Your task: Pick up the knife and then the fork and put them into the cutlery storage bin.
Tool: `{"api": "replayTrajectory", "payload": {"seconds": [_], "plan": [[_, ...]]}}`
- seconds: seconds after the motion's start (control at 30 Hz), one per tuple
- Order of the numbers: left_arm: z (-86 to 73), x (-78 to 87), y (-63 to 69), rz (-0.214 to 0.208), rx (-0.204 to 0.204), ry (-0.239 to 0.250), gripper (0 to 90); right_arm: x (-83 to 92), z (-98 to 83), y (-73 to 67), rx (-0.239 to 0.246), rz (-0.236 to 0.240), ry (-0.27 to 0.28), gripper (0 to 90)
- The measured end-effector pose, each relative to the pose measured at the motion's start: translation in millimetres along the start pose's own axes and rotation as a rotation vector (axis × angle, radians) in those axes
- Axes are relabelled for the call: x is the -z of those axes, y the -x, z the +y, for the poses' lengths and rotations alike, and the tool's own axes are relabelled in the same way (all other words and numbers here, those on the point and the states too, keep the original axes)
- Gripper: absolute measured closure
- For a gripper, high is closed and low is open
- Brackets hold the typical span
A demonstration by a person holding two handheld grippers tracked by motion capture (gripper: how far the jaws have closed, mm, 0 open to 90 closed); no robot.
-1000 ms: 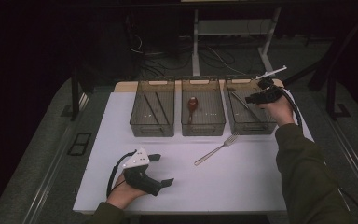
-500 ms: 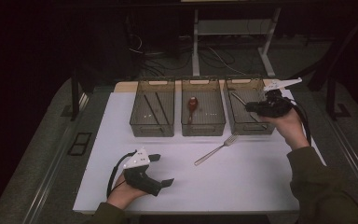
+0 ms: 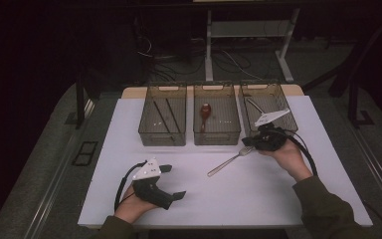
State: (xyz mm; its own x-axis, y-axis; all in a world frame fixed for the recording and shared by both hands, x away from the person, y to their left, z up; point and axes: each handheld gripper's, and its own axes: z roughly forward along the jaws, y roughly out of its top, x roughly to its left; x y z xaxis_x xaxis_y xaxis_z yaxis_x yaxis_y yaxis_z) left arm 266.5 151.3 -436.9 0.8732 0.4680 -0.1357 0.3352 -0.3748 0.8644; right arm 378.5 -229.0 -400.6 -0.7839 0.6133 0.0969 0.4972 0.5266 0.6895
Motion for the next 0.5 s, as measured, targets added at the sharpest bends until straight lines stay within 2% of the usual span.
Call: {"api": "replayTrajectory", "payload": {"seconds": [0.23, 0.3, 0.5], "plan": [[-0.4, -0.5, 0.2, -0.003, 0.001, -0.003, 0.0, -32.9, -2.0, -5.6, 0.02, 0.001, -0.079, 88.9], [-0.4, -0.6, 0.1, -0.003, 0.0, -0.004, 0.0, -38.2, -2.5, -5.0, 0.023, -0.008, -0.094, 88.9], [-0.4, -0.7, 0.1, -0.003, 0.0, -0.005, 0.0, -48.2, -4.6, -4.1, 0.018, 0.003, -0.132, 88.9]]}}
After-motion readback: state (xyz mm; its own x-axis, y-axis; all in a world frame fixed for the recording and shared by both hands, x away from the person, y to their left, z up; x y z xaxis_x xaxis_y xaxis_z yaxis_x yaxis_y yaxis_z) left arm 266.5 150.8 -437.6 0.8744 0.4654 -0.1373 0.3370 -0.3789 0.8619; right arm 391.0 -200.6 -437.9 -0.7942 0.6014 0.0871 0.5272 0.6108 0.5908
